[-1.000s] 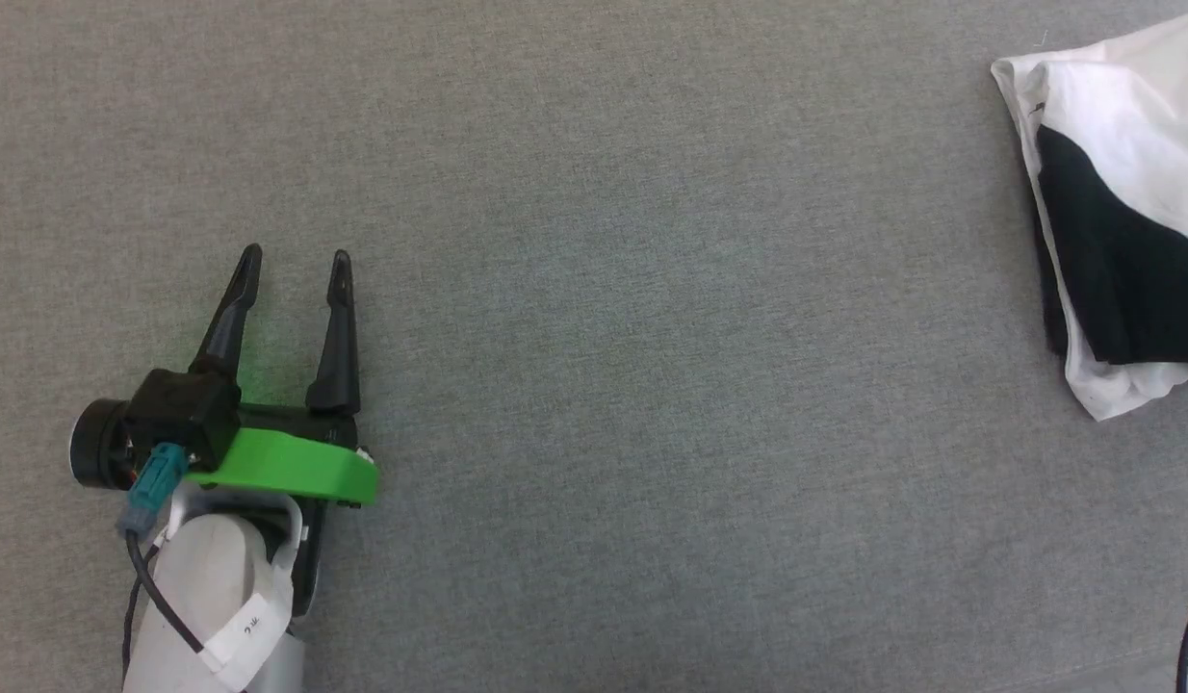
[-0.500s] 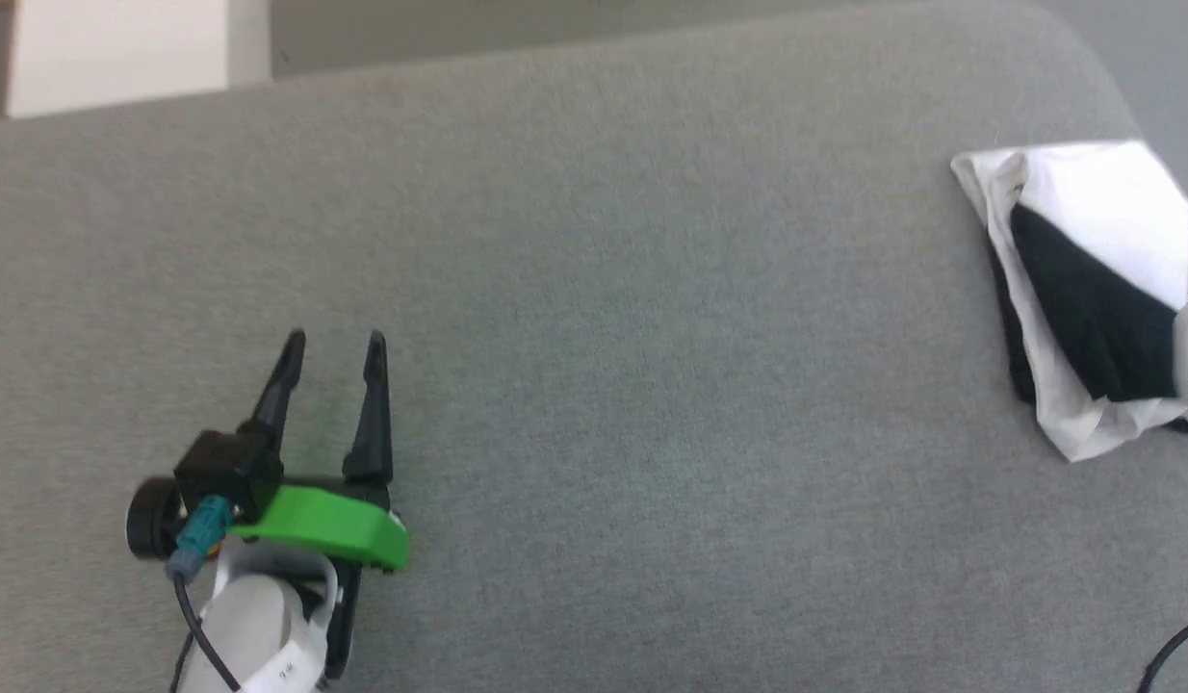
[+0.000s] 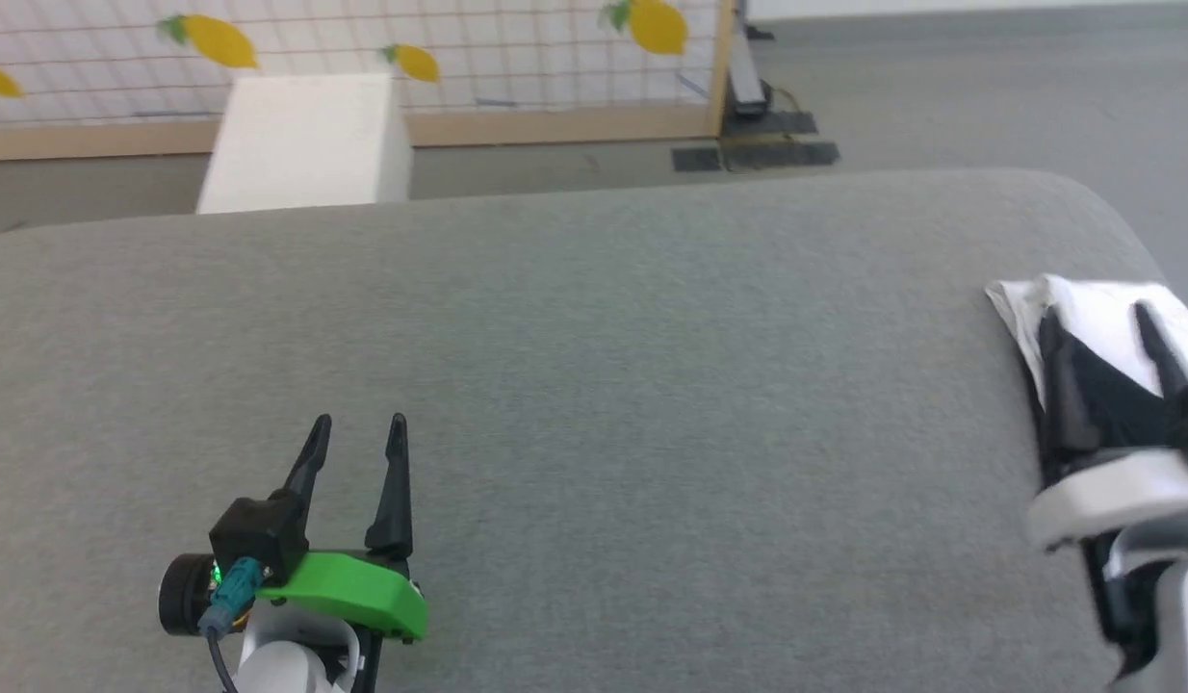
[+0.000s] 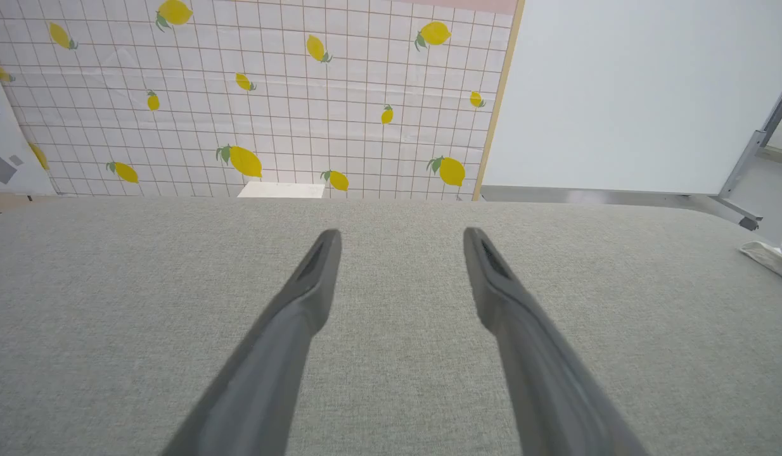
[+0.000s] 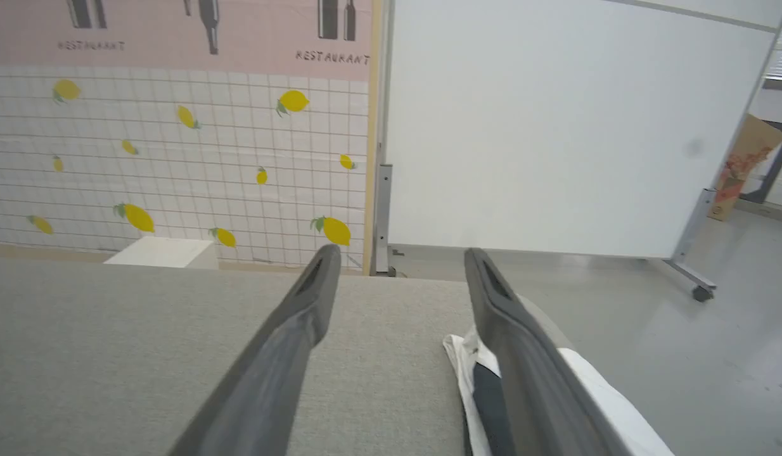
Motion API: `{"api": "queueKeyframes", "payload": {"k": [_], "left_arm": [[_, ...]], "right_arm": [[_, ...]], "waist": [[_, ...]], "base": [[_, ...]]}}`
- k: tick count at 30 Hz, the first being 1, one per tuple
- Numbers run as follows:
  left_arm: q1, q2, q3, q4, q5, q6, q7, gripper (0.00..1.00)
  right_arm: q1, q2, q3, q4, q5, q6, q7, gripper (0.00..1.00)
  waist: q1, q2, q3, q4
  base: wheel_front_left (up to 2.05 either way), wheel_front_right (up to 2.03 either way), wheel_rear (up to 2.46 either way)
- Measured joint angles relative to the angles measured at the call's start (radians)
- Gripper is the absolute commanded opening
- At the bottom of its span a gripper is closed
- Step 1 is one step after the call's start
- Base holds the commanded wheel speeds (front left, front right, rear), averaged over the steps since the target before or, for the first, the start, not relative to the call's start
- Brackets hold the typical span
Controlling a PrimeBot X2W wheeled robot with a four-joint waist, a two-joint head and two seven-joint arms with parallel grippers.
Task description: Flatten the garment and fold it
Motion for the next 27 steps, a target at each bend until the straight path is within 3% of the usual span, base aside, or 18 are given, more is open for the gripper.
{"api": "queueKeyframes", "payload": {"k": [8, 27], "left_arm": [[0.004, -0.004, -0.020, 0.020, -0.012, 0.003, 0.000, 1.00], [0.047, -0.009, -0.061, 0.047, -0.048, -0.001, 0.000, 1.00]], "right_arm": [[0.163, 0.080, 0.024, -0.138, 0.029, 0.000, -0.018, 1.00], [0.272, 0.087, 0.092, -0.096, 0.097, 0.000, -0.052, 1.00]], "waist": [[0.0000, 0.0000, -0.047, 0.086], [0.0000, 0.0000, -0.095, 0.156]], "base": [[0.00, 0.00, 0.00], [0.00, 0.00, 0.00]]}}
